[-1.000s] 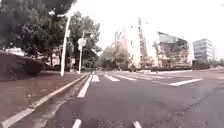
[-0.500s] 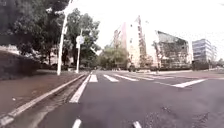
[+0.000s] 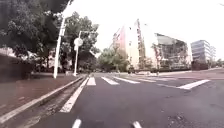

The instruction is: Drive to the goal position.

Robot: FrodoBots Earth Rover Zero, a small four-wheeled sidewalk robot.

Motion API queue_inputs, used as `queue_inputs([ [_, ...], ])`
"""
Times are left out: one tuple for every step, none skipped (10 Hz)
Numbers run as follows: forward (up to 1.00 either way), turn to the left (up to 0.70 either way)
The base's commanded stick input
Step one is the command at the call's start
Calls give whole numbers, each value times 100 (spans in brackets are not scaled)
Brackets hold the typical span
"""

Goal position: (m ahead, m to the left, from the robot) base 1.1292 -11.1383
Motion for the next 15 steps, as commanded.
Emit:
queue_inputs([
  [0, 0],
  [0, 0],
  [0, 0],
  [0, 0],
  [0, -11],
  [0, -59],
  [0, -70],
  [0, -70],
  [0, -70],
  [0, -70],
  [0, -70],
  [0, -70],
  [0, -70],
  [0, -70],
  [0, -70],
])
